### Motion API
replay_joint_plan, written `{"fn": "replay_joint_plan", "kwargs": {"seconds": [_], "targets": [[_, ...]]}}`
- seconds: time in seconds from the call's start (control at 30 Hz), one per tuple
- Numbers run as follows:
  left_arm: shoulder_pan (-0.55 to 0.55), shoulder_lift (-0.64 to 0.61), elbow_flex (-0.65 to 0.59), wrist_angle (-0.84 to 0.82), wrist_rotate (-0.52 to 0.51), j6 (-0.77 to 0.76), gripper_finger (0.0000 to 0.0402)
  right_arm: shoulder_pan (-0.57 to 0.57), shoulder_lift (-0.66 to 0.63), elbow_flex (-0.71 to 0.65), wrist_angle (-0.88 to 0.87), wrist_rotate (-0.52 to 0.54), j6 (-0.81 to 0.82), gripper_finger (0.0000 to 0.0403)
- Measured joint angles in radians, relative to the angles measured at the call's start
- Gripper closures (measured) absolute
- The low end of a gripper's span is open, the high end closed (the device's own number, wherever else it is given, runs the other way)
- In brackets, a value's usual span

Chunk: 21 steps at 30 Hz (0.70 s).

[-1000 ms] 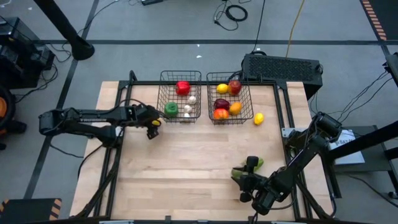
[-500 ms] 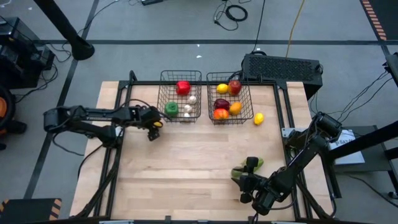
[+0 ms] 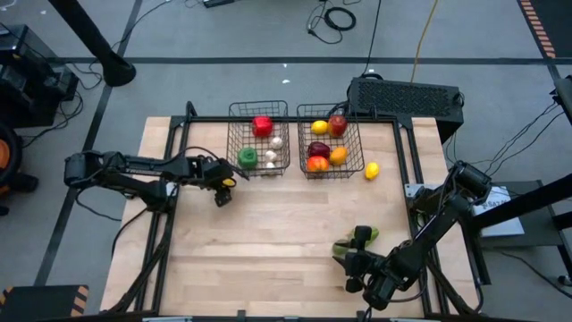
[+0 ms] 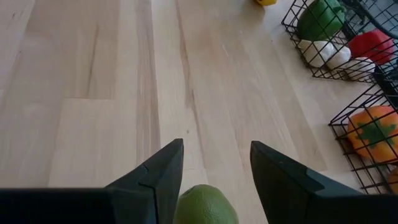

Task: Sort produce into baskets
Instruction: Put the yellow lemon into the right wire basket

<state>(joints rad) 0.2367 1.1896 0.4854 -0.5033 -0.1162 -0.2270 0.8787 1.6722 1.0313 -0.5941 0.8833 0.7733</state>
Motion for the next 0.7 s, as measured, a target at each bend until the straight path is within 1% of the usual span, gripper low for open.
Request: {"fn": "replay_joint_plan", "kwargs": {"seconds": [0.1,0.2,0.7], "targets": [[-0.021,0.0,0.0,-0.003,0.0,-0.012,0.0155,0.0,0.0,0.0,0.0,0.0,0.0,0.0225],[-0.038,0.0,0.0,-0.004,0.0,-0.03,0.0167,0.0,0.0,0.0,0.0,0.0,0.0,0.0225],[-0.138,-0.003,-0.002,-0.015,-0.016,-0.135,0.0167,0.0,0.0,0.0,0.0,0.001,0.0,0.0225]]}}
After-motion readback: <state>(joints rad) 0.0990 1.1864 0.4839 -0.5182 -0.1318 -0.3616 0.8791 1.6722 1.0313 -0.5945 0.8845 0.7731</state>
